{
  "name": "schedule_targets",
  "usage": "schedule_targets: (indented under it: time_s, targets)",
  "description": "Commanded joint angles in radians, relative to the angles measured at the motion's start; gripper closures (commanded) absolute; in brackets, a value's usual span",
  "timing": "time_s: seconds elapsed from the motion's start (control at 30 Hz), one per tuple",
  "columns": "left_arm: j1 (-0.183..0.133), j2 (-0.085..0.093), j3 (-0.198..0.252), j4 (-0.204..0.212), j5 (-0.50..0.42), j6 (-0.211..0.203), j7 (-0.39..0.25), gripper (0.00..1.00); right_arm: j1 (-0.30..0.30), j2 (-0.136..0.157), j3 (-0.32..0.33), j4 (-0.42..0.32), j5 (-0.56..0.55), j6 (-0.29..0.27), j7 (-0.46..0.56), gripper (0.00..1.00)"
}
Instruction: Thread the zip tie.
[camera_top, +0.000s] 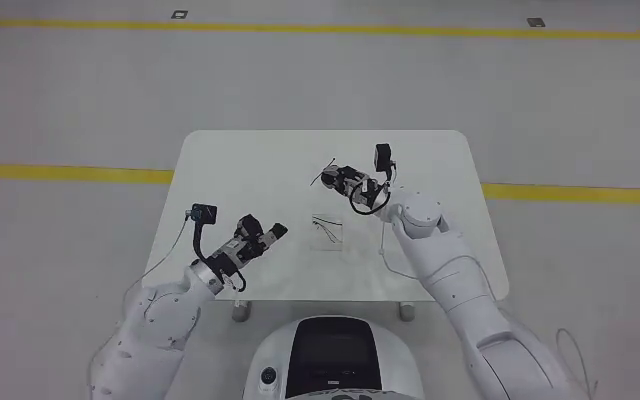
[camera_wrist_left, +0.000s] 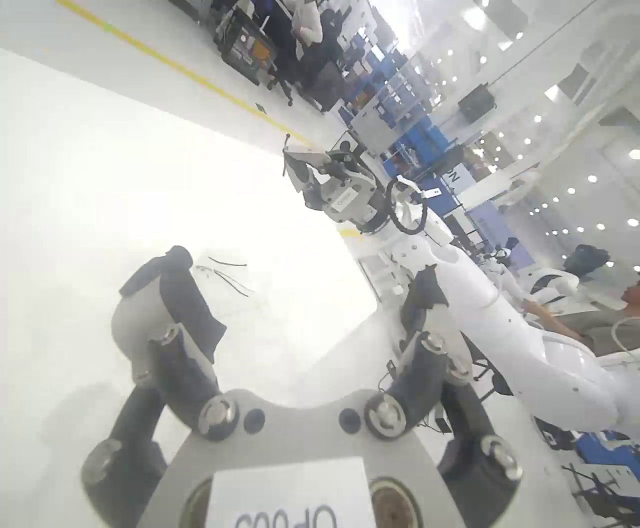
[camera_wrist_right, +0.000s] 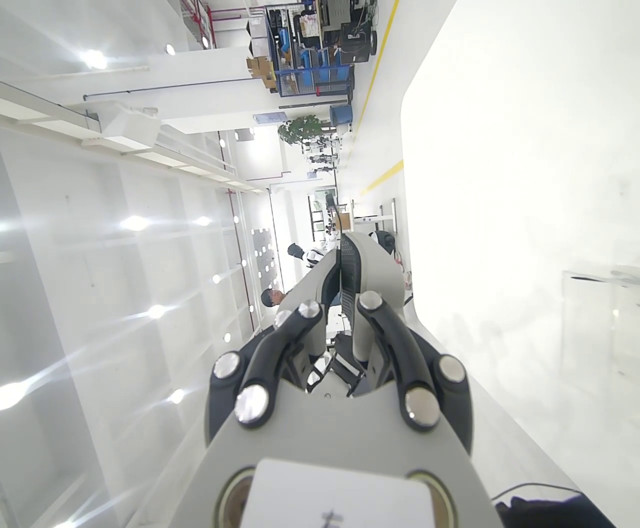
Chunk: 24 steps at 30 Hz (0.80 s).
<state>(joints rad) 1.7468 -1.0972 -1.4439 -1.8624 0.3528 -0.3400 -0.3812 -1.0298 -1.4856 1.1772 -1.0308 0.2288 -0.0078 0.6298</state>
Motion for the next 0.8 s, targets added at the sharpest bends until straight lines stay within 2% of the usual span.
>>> schedule_targets:
  time_s: [0.0,0.2,0.27,0.33,0.47,0.57,0.77]
  targets:
    - [-0.002,0.001,-0.002,0.006,-0.003,0.000,-0.001,0.00,0.000,0.000,-0.002,0.001,-0.001,-0.002,-0.003,1.00]
    - [-0.009,0.003,0.001,0.012,-0.043,0.000,-0.010,0.00,-0.001,0.002,-0.009,0.001,-0.001,-0.012,-0.008,1.00]
    - [-0.010,0.003,0.000,0.006,-0.029,0.000,0.035,0.00,-0.001,0.003,-0.012,0.000,0.000,-0.013,-0.009,1.00]
    - [-0.011,0.003,-0.005,-0.003,0.035,0.000,0.091,0.00,-0.001,0.003,-0.014,0.000,0.001,-0.013,-0.009,1.00]
    - [0.001,0.002,0.006,-0.010,0.325,0.000,0.283,0.00,0.002,0.003,-0.019,0.004,0.005,-0.012,-0.011,1.00]
    - [0.008,0.001,0.028,-0.002,0.450,0.001,0.357,0.00,0.006,0.003,-0.025,0.009,0.007,-0.007,-0.010,1.00]
    - [0.008,0.001,0.028,-0.001,0.465,0.004,0.364,0.00,0.008,0.003,-0.024,0.011,0.010,-0.006,-0.024,1.00]
